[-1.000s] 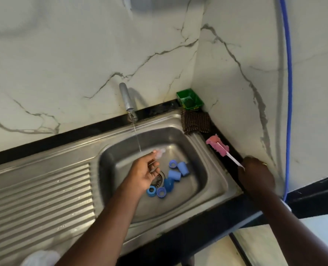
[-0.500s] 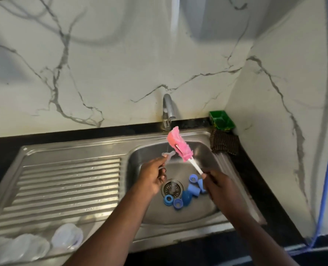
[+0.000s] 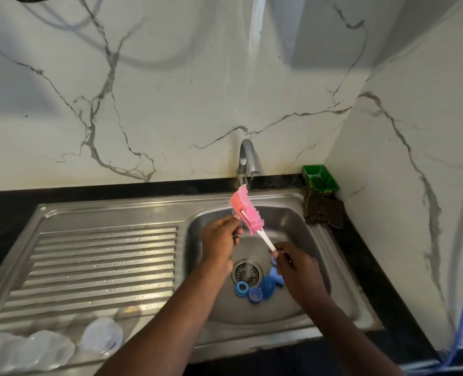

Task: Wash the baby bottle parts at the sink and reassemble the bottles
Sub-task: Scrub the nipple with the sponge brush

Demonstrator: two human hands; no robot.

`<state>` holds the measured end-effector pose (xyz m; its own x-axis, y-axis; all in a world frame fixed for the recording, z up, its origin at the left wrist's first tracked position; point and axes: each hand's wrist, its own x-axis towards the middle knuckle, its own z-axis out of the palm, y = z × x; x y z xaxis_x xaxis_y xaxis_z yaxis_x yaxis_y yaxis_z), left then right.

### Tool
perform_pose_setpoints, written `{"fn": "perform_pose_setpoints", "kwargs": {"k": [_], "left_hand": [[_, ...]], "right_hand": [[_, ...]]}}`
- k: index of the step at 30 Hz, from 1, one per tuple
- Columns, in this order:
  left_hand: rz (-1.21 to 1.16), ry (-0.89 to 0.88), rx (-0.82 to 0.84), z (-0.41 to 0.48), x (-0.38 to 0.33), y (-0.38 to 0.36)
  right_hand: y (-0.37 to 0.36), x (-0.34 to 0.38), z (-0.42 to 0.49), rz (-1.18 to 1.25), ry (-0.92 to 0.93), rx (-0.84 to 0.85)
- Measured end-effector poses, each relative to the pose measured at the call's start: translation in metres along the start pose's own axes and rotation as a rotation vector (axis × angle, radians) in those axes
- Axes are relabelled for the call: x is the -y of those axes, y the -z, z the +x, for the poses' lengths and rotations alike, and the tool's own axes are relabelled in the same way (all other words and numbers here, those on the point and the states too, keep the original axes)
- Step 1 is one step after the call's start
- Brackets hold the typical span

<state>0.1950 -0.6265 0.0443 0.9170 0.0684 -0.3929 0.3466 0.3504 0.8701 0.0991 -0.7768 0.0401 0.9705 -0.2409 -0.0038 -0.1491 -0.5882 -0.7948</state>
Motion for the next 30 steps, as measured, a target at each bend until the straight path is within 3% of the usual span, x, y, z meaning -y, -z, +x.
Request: {"fn": "perform_pose_setpoints", "kwargs": {"k": [3, 7, 12, 16, 21, 25, 30], "left_hand": [[0.07, -0.099, -0.036, 0.005, -0.001, 0.005], [0.292, -0.22, 0.045, -0.002, 0.014, -0.002], [0.268, -0.253, -0.088, 0.007, 0.015, 0.004], [0.571, -0.491, -0.037, 0.007, 0.025, 0.006], [0.597, -0.568, -0.09, 0.012, 0.013, 0.009], [0.848, -0.717, -0.075, 0.006, 0.021, 0.003], [0.815, -0.772, -0.114, 0.006, 0.017, 0.007]], "right_hand": [[0.005, -0.007, -0.006, 0.007, 0.019, -0.013], [0.005, 0.002, 0.005, 0.003, 0.055, -0.049], [0.005, -0.005, -0.001, -0.075, 0.118, -0.024], [0.008, -0.002, 0.011, -0.058, 0.075, -0.019], [0.014, -0.005, 0.008, -0.121, 0.084, 0.018], [0.016, -0.002, 0.015, -0.161, 0.055, 0.028], [0.013, -0.006, 0.012, -0.172, 0.034, 0.062]]}}
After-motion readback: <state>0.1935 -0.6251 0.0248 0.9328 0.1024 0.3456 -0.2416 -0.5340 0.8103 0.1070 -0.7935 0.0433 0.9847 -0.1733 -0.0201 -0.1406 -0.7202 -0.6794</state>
